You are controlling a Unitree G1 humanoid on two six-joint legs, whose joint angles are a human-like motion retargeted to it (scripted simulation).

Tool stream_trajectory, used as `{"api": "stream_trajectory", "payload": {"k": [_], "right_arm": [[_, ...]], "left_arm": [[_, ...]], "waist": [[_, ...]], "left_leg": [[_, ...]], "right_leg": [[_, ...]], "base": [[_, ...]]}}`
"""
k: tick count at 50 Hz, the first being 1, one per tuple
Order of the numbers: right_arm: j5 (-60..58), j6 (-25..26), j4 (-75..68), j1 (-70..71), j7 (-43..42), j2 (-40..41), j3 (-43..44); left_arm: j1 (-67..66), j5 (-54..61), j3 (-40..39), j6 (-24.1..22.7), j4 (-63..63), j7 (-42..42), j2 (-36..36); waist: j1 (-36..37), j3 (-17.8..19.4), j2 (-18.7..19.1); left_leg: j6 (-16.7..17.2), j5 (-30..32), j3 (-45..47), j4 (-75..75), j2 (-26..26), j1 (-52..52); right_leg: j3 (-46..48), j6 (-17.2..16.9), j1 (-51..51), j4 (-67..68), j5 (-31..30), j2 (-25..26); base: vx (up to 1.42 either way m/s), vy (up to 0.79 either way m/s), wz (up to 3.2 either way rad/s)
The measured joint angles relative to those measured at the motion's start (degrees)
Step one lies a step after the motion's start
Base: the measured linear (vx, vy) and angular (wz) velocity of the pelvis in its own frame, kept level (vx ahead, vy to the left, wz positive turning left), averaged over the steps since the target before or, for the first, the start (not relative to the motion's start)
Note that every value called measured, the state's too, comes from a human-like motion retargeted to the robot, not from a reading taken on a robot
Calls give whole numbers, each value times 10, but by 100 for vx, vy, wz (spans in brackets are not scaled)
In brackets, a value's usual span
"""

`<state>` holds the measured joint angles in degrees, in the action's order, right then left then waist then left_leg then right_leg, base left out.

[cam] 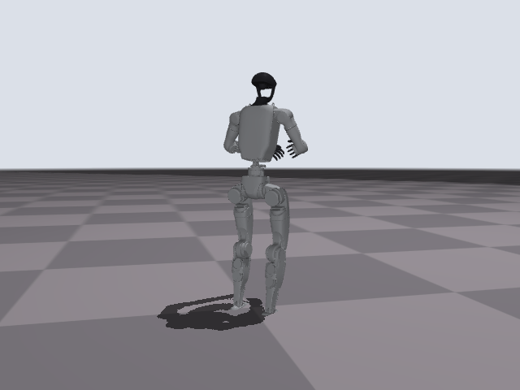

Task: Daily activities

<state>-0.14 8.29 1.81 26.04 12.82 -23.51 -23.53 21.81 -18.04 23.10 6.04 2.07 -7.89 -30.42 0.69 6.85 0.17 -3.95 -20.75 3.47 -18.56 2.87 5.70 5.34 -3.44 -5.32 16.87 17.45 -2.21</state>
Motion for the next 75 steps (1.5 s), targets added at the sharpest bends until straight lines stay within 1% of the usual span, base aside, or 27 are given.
{"api": "stream_trajectory", "payload": {"k": [7, 12, 20, 25, 27, 30, 35, 39, 42, 45, 48, 50, 56, 58, 60, 62, 63, 66, 68, 73, 75], "right_arm": [[15, 10, -99, 74, -71, 21, -3], [23, 0, -129, 38, -73, 26, -16], [-15, 0, -66, -58, -64, 9, -4], [-50, 12, -47, -65, -37, -5, -15], [-64, 16, -43, -78, -29, 6, -32], [-65, 17, -31, -31, -15, -1, -35], [-68, 14, -10, 28, -20, -2, -32], [-79, 13, -14, 35, -39, 5, -32], [-72, 16, -37, 53, -41, 0, -25], [-59, 20, -78, 15, -38, 23, -39], [-25, 24, -104, 10, -15, 20, -40], [-8, 25, -117, -31, -7, 39, -51], [43, 32, -113, -61, 25, 35, -45], [49, 34, -108, -86, 27, 46, -49], [59, 36, -102, -78, 33, 36, -45], [64, 37, -99, -78, 32, 37, -47], [62, 37, -98, -91, 27, 43, -53], [64, 35, -94, -72, 21, 30, -54], [56, 33, -96, -84, 8, 38, -64], [48, 29, -100, -55, -13, 24, -66], [37, 28, -104, -75, -24, 35, -75]], "left_arm": [[89, 81, 40, 10, -131, 31, 39], [90, 118, 54, 3, -183, 44, 44], [23, 86, 7, 6, -143, 69, 22], [-3, 61, -12, 14, -120, 69, 18], [-32, 48, -6, 16, -112, 66, 29], [-21, 48, -8, 21, -107, 43, 10], [-16, 44, -7, 21, -84, 16, -6], [-11, 29, -13, 21, -77, 31, -2], [21, 26, -21, 24, -91, 44, -8], [17, 14, -9, 26, -104, 62, 18], [48, 20, -10, 28, -114, 64, 7], [28, 15, 6, 27, -110, 69, 25], [45, 16, 17, 29, -88, 46, 8], [26, 12, 29, 29, -78, 43, 19], [39, 17, 26, 31, -74, 37, 8], [39, 22, 29, 31, -70, 38, 10], [24, 21, 35, 30, -68, 42, 21], [43, 37, 32, 30, -70, 43, 12], [27, 41, 42, 29, -72, 52, 29], [50, 64, 42, 30, -88, 55, 24], [27, 61, 55, 29, -90, 61, 43]], "waist": [[2, 10, 1], [3, 21, -1], [0, 26, -1], [0, 24, -1], [0, 26, 0], [0, 19, 2], [1, 11, 3], [3, 7, 3], [3, 1, 3], [3, 2, 5], [-1, -3, 7], [-3, -1, 8], [-13, -4, 11], [-14, -2, 11], [-16, -5, 12], [-17, -4, 12], [-17, -2, 12], [-17, -5, 12], [-16, -1, 13], [-14, -2, 14], [-12, 1, 16]], "left_leg": [[-6, -5, 1, -6, -3, 2], [-3, 1, 4, 9, -6, -2], [2, 9, 3, 25, -6, -5], [4, 13, 3, 32, -6, -4], [4, 3, 6, -3, -8, 2], [7, 8, 4, 21, -8, 5], [8, 15, 4, 30, -8, 8], [7, 4, 6, -4, -11, 18], [8, 8, 2, 16, -12, 20], [8, 3, 3, -11, -15, 25], [11, 8, -1, 21, -15, 21], [12, 3, 0, -8, -17, 24], [15, 6, -6, 17, -16, 20], [16, 3, -6, -4, -17, 22], [17, 3, -8, 10, -16, 21], [18, 7, -8, 14, -15, 21], [17, 2, -8, -7, -17, 25], [19, 5, -9, 12, -15, 25], [19, 0, -9, -13, -17, 31], [21, 11, -13, 17, -15, 30], [20, 3, -15, -21, -17, 38]], "right_leg": [[-1, -2, -1, 3, -1, 3], [3, -7, 2, -11, -9, 5], [13, -8, 5, -24, -15, 5], [15, -6, 2, -25, -16, 5], [14, -5, -4, 11, -5, 1], [15, -4, -8, -9, -9, 5], [14, -2, -9, -21, -16, 6], [13, -1, -15, 4, -8, 5], [15, -1, -14, -19, -15, 9], [17, -2, -15, -1, -16, 8], [18, -3, -11, -30, -23, 13], [20, -2, -10, -9, -22, 11], [21, 0, -5, -31, -23, 15], [23, 2, -5, -13, -21, 12], [22, 3, -6, -24, -18, 15], [21, 4, -6, -27, -22, 14], [22, 5, -8, -9, -18, 12], [20, 6, -10, -25, -19, 15], [21, 9, -13, -4, -16, 12], [20, 11, -12, -32, -25, 16], [25, 13, -15, -2, -19, 12]], "base": [[0, 0, 0], [0, 0, 0], [0, 0, 0], [-1, 0, 0], [-3, -1, 1], [2, -1, 1], [0, 0, 0], [-2, 0, 0], [0, 0, 0], [-3, 0, 4], [2, 0, 4], [-4, 0, 5], [0, 0, 0], [-3, 0, 2], [3, -1, 2], [-3, 0, 2], [0, 0, 0], [0, 0, 0], [-6, -1, 9], [0, 0, 0], [-7, -1, 19]]}}
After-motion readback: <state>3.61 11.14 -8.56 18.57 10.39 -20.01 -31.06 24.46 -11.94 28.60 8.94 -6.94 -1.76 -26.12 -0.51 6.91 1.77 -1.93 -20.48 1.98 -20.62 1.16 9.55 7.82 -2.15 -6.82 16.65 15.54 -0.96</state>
